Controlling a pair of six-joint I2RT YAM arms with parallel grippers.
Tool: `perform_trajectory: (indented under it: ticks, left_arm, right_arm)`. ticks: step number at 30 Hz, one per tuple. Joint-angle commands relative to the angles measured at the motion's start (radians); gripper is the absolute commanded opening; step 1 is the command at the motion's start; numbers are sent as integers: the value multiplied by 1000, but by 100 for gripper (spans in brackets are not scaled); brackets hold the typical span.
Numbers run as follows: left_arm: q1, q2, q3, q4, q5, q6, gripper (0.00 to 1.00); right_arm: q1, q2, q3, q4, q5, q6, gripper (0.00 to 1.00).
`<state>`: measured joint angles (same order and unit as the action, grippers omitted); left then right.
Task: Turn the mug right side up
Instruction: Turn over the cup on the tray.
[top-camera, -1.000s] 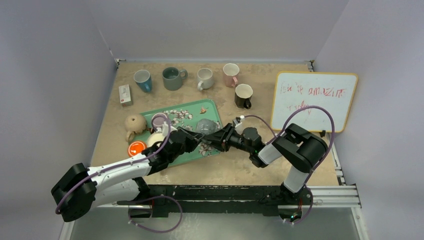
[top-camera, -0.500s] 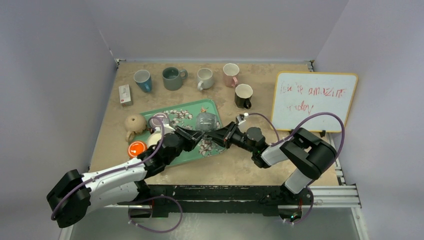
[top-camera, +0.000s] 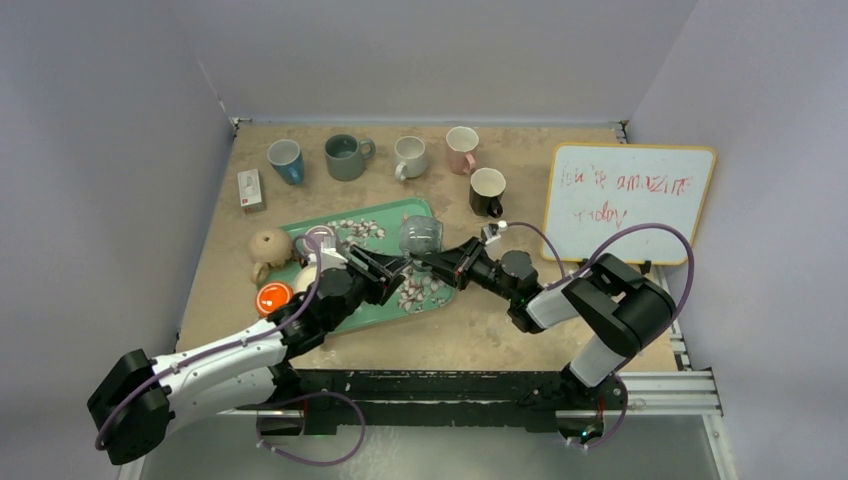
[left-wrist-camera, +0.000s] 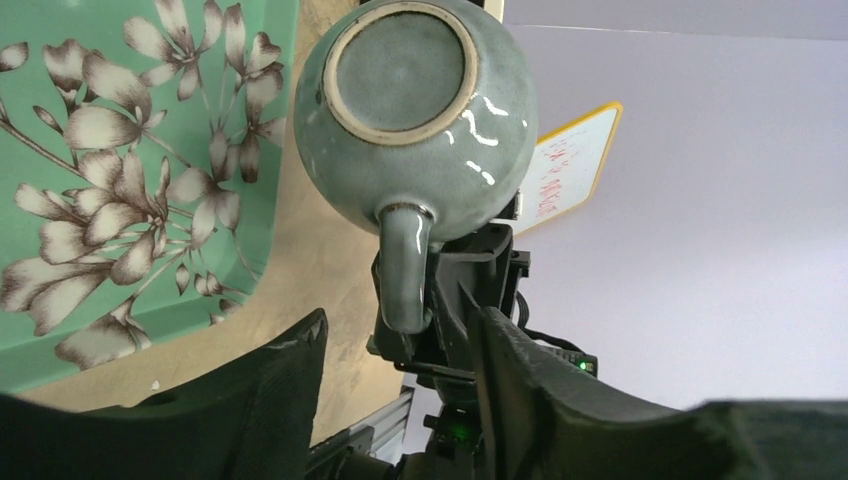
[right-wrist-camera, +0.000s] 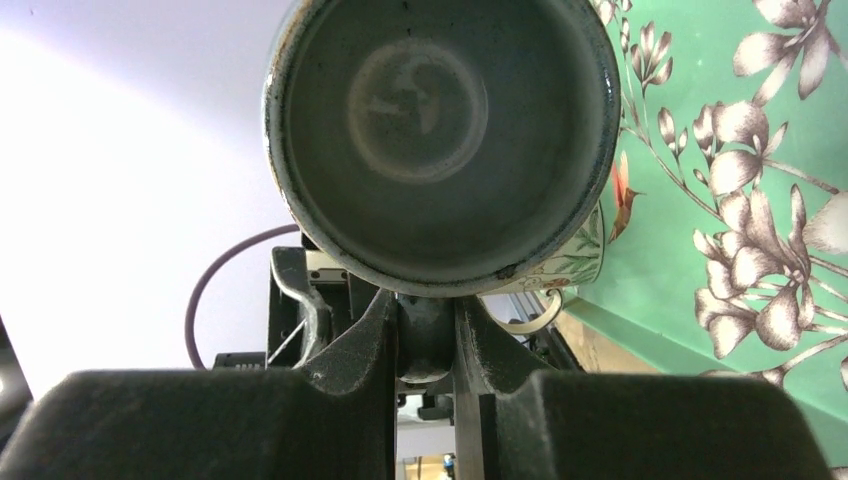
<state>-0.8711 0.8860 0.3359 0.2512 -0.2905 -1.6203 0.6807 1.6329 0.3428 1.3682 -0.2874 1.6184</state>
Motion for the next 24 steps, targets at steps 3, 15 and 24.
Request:
perform_trajectory:
  ticks: [3,15,24]
  left_arm:
    - [0,-40,98,-166,15,141,70]
    - [1,10,568,-767,-99,741,90]
    - [1,45,746,-1045,-175,1078,100]
  right_arm:
    - [-33,-39,21,194,-46,-19,0]
    - [-145,-266,56,-205,-78,-191,0]
    - [-205,-573,166,-878,7,-535,0]
